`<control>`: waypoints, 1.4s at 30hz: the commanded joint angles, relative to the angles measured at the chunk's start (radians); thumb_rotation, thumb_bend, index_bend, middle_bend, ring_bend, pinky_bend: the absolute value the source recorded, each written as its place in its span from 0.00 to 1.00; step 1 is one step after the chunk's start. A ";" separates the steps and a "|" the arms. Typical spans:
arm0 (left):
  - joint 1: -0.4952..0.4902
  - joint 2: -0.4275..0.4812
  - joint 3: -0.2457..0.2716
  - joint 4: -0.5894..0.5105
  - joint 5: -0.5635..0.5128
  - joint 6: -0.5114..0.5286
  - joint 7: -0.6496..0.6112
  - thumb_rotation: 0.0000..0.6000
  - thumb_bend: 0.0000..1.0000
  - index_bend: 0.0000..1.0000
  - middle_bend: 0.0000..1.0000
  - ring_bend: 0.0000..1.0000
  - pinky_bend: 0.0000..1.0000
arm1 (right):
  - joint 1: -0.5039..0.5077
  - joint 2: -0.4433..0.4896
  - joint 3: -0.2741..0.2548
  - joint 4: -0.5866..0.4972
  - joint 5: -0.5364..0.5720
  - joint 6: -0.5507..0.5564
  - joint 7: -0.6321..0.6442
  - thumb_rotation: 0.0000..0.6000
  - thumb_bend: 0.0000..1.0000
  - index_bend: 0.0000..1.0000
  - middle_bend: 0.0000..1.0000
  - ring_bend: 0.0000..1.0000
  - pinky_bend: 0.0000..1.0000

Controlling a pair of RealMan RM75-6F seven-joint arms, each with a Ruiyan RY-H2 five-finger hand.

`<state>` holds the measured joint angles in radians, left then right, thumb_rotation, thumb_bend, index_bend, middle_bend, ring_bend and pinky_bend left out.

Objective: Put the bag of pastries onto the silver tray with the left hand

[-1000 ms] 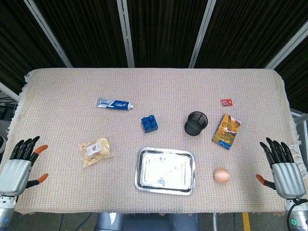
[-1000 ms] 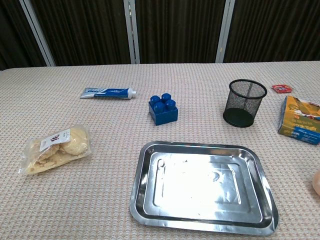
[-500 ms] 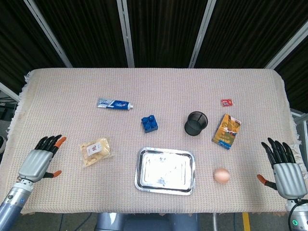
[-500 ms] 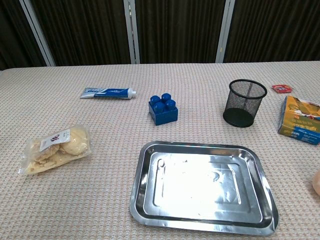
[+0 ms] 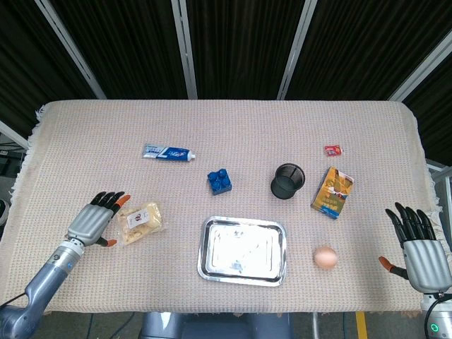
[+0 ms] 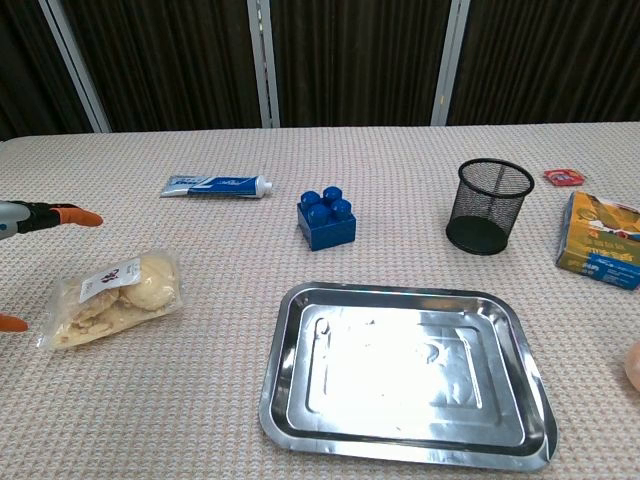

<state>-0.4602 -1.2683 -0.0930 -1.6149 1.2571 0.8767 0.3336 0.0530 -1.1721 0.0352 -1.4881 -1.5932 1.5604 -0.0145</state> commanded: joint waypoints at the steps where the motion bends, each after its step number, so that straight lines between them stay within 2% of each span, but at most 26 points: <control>1: -0.032 -0.036 -0.008 0.027 -0.034 -0.033 0.020 1.00 0.04 0.02 0.00 0.00 0.00 | -0.001 0.000 0.000 0.001 0.001 0.000 0.002 1.00 0.00 0.07 0.00 0.00 0.02; 10: -0.104 -0.138 -0.018 0.090 -0.106 -0.092 0.053 1.00 0.06 0.07 0.00 0.00 0.01 | -0.003 -0.002 0.001 0.007 0.009 -0.004 0.007 1.00 0.00 0.07 0.00 0.00 0.02; 13: -0.120 -0.165 -0.020 0.104 -0.116 -0.100 0.055 1.00 0.15 0.15 0.00 0.00 0.11 | -0.002 -0.001 0.002 0.006 0.009 -0.003 0.005 1.00 0.00 0.07 0.00 0.00 0.02; 15: -0.126 -0.182 -0.023 0.110 -0.114 -0.100 0.045 1.00 0.26 0.25 0.00 0.01 0.24 | -0.003 0.000 0.002 0.005 0.009 -0.003 0.004 1.00 0.00 0.07 0.00 0.00 0.02; 17: -0.130 -0.203 -0.027 0.119 -0.099 -0.089 0.025 1.00 0.33 0.35 0.02 0.04 0.34 | -0.004 0.000 0.002 0.004 0.009 -0.001 0.002 1.00 0.00 0.07 0.00 0.00 0.02; 21: -0.128 -0.231 -0.028 0.126 -0.042 -0.056 -0.039 1.00 0.40 0.49 0.11 0.14 0.44 | -0.006 0.002 0.002 0.001 0.011 0.000 -0.002 1.00 0.00 0.07 0.00 0.00 0.02; 24: -0.119 -0.241 -0.024 0.129 0.040 -0.009 -0.124 1.00 0.40 0.54 0.16 0.19 0.48 | -0.007 0.003 0.002 -0.001 0.011 0.000 -0.004 1.00 0.00 0.07 0.00 0.00 0.02; 34: -0.132 -0.235 -0.034 0.069 0.197 0.074 -0.347 1.00 0.40 0.55 0.19 0.21 0.49 | -0.001 0.003 0.002 -0.008 0.003 -0.004 -0.012 1.00 0.00 0.07 0.00 0.00 0.02; 42: -0.208 -0.310 -0.063 0.056 0.233 0.046 -0.376 1.00 0.40 0.54 0.20 0.21 0.49 | 0.007 0.007 0.001 -0.017 -0.005 -0.012 -0.015 1.00 0.00 0.07 0.00 0.00 0.02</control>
<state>-0.6469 -1.5538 -0.1444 -1.5602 1.4840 0.9336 -0.0434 0.0594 -1.1658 0.0361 -1.5051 -1.5980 1.5481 -0.0289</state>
